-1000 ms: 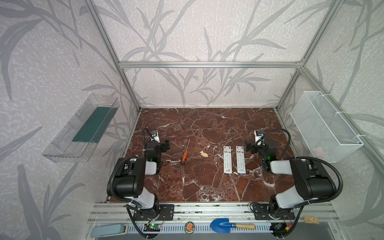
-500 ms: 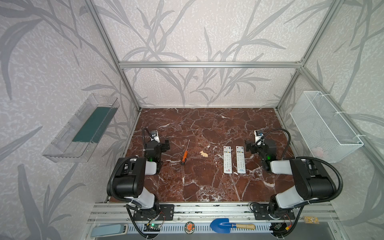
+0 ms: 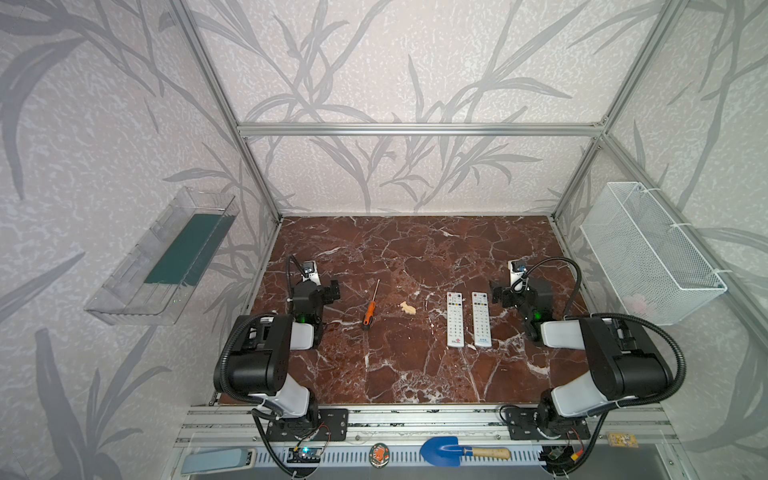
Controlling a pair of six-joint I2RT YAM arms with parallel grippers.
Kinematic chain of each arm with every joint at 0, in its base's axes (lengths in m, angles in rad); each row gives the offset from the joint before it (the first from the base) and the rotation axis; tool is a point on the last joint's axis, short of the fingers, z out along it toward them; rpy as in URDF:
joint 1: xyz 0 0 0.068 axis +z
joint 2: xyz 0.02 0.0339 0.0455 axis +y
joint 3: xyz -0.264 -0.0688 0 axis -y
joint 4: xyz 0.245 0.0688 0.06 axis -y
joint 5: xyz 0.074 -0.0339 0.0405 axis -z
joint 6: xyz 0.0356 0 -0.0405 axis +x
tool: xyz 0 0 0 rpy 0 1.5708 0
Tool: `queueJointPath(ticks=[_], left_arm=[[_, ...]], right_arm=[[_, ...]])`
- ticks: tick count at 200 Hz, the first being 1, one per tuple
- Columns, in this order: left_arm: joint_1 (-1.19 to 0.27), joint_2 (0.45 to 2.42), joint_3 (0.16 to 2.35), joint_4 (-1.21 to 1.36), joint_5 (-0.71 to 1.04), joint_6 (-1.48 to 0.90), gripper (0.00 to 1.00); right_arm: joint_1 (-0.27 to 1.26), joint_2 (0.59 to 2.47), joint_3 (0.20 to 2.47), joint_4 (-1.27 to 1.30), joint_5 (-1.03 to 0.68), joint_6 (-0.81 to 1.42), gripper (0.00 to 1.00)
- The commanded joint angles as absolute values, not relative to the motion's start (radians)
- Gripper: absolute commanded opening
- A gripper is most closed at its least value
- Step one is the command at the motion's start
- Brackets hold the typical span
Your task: Unload the batteries from the remote control
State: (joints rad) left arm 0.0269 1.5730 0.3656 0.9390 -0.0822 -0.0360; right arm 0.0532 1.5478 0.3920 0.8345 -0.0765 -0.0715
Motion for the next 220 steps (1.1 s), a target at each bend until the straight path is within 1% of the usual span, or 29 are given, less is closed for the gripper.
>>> queueJointPath(ticks=[1, 14, 29, 38, 50, 67, 75, 87, 104, 114, 137, 166, 190, 220], left_arm=[[0.024, 1.566, 0.378, 0.942, -0.098, -0.028, 0.99], [0.023, 1.56, 0.379, 0.934, -0.099, -0.022, 0.99], [0.023, 1.49, 0.411, 0.833, -0.118, -0.032, 0.99], [0.023, 1.449, 0.459, 0.688, -0.157, -0.046, 0.99], [0.024, 1.402, 0.511, 0.576, -0.19, -0.062, 0.99], [0.024, 1.354, 0.566, 0.456, -0.18, -0.104, 0.99], [0.024, 1.333, 0.605, 0.369, -0.184, -0.152, 0.99], [0.023, 1.31, 0.676, 0.211, -0.203, -0.231, 0.99], [0.023, 1.296, 0.774, 0.005, -0.194, -0.332, 0.99], [0.023, 1.292, 0.81, -0.061, -0.124, -0.352, 0.99], [0.018, 1.274, 0.827, -0.107, 0.048, -0.389, 0.99], [0.012, 1.296, 0.837, -0.115, 0.217, -0.507, 0.99], [-0.019, 1.355, 0.882, -0.163, 0.317, -0.517, 0.99], [-0.081, 1.42, 0.933, -0.233, 0.403, -0.485, 0.98]], right_arm=[[0.052, 1.539, 0.411, 0.827, -0.078, -0.064, 0.99], [0.052, 1.532, 0.413, 0.821, -0.076, -0.058, 0.99], [0.052, 1.485, 0.45, 0.753, -0.023, -0.037, 0.99], [0.052, 1.441, 0.485, 0.629, 0.003, -0.03, 0.99], [0.051, 1.383, 0.549, 0.456, 0.032, -0.001, 0.99], [0.048, 1.355, 0.675, 0.164, 0.162, 0.192, 0.99], [0.039, 1.368, 0.752, 0.003, 0.185, 0.259, 0.99], [0.02, 1.4, 0.866, -0.196, 0.154, 0.304, 0.99], [0.008, 1.437, 0.994, -0.383, 0.059, 0.322, 0.99], [0.008, 1.45, 1.052, -0.467, -0.009, 0.313, 0.99], [0.008, 1.467, 1.127, -0.625, -0.138, 0.32, 1.0], [0.014, 1.479, 1.131, -0.773, -0.236, 0.336, 0.97], [0.043, 1.491, 1.091, -0.818, -0.291, 0.321, 0.97], [0.123, 1.519, 1.032, -0.846, -0.275, 0.321, 0.96]])
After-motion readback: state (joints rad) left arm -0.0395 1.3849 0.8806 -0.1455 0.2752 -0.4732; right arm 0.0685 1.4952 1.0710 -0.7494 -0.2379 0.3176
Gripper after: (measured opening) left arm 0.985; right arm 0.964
